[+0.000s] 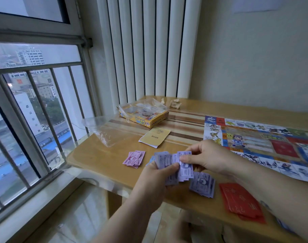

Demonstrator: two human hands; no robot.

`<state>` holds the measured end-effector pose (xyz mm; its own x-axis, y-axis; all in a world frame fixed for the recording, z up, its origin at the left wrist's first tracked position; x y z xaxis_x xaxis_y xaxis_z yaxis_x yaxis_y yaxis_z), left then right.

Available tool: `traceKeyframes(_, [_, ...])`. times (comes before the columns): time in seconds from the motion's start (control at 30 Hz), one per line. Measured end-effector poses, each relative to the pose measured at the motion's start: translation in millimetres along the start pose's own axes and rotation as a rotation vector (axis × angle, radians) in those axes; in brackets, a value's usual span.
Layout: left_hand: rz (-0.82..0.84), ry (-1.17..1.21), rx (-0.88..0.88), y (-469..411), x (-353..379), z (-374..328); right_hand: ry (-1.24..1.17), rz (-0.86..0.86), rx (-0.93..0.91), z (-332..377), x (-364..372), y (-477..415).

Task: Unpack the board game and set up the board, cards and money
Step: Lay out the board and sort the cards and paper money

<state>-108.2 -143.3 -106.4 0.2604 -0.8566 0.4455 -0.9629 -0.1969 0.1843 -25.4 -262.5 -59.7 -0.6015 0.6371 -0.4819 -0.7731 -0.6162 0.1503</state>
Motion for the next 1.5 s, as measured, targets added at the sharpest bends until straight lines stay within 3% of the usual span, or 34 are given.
traceKeyframes(0.27, [0.057, 0.22, -0.117, 4, 24, -4, 0.228, -0.148, 0.001, -15, -21, 4])
traceKeyframes(0.6, [0.066, 0.091, -0.084, -7, 38, 3, 0.056, -0.07, 0.004, -12, -30, 12])
traceKeyframes(0.97, [0.091, 0.14, -0.083, -7, 43, 5, 0.091, -0.174, 0.009, -24, -40, 13])
traceKeyframes(1.17, [0.036, 0.099, -0.075, -9, 44, 8, 0.329, -0.18, -0.087, -14, -34, 19])
traceKeyframes(1.33, [-0.023, 0.072, -0.045, -15, 47, 11, 0.23, -0.153, -0.051, -17, -35, 16])
traceKeyframes(1.5, [0.036, 0.118, -0.05, -15, 43, 11, 0.138, -0.103, 0.032, -20, -37, 13])
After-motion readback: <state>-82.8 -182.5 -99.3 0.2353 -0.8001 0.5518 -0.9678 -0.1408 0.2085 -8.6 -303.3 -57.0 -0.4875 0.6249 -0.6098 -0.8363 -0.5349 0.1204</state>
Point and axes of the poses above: each hand's wrist, its own y-axis away from the middle knuckle, its own x-axis out of the palm, z = x × y, the point moved 2 cm from there along -y, towards the middle knuckle
